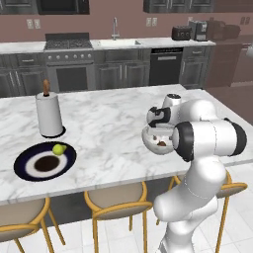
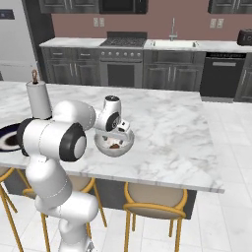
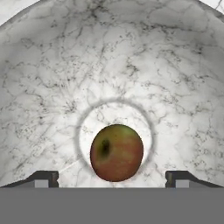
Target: Take the fruits from the plate on the dining counter and place two fruits in each bowl.
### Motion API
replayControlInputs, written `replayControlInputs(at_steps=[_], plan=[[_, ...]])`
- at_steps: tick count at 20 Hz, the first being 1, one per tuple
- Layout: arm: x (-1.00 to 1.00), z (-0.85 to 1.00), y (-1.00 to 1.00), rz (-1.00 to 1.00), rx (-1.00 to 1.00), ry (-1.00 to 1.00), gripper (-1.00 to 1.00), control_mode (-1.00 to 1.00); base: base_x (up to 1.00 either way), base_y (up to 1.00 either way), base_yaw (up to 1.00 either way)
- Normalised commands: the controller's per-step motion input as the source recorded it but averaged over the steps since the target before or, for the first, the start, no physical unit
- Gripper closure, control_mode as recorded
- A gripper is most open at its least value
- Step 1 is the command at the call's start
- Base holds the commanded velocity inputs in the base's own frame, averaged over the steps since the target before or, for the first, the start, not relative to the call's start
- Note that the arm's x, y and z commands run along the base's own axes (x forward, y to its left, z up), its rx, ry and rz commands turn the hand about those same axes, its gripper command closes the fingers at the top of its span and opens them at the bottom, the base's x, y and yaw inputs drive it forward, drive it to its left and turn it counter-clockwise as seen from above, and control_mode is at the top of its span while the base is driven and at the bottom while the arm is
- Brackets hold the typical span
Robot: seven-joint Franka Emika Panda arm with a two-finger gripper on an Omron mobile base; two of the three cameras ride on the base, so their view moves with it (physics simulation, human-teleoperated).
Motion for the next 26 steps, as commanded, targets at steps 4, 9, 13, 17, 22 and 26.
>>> replayControlInputs(at_steps=[4,9,13,17,22,26], plan=[[-0.04,0.21,0.00,0.00,0.00,0.00,-1.00,-1.00,0.00,0.00,0.00],[-0.50,0.76,0.00,0.00,0.00,0.00,-1.00,-1.00,0.00,0.00,0.00],[-0.96,0.87,0.00,0.00,0.00,0.01,-1.00,-1.00,0.00,0.00,0.00],[-1.00,0.65,0.00,0.00,0.00,0.01,-1.00,-1.00,0.00,0.00,0.00],[-0.95,0.26,0.04,0.00,0.00,0.00,-1.00,-1.00,0.00,0.00,0.00],[-0.34,0.13,0.12,0.00,0.00,0.02,-1.00,-1.00,0.00,0.00,0.00]])
